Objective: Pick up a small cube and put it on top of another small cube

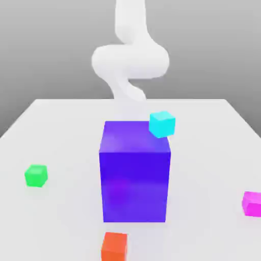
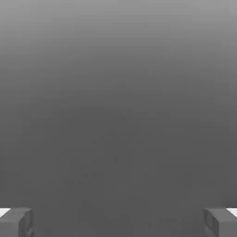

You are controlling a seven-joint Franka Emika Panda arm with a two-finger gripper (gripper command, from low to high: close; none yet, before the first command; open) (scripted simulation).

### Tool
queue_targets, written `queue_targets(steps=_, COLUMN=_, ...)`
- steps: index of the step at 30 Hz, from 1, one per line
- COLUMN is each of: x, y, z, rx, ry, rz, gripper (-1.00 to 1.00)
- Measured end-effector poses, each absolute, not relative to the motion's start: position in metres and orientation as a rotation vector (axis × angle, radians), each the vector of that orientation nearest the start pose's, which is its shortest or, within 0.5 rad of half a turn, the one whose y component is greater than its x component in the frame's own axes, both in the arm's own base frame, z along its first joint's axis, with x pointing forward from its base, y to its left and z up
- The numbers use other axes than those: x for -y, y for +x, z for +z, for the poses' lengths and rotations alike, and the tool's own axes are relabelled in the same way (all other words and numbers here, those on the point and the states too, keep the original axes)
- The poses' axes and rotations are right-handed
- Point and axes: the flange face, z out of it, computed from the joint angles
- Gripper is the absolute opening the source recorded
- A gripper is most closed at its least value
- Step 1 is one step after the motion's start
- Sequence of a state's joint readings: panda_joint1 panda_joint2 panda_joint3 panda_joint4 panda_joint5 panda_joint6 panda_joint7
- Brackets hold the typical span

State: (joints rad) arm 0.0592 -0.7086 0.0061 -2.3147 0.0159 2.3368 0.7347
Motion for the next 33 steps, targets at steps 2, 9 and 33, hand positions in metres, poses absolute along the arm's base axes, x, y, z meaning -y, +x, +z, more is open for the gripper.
queue_targets(steps=2, x=-0.051, y=0.404, z=0.642, rx=-0.771, ry=-2.621, rz=-0.869, gripper=0.00)
queue_targets(steps=9, x=-0.148, y=0.448, z=0.521, rx=-0.327, ry=-2.840, rz=-0.623, gripper=0.00)
queue_targets(steps=33, x=-0.342, y=0.336, z=0.135, rx=0.951, ry=-2.994, rz=-0.001, gripper=-1.00)
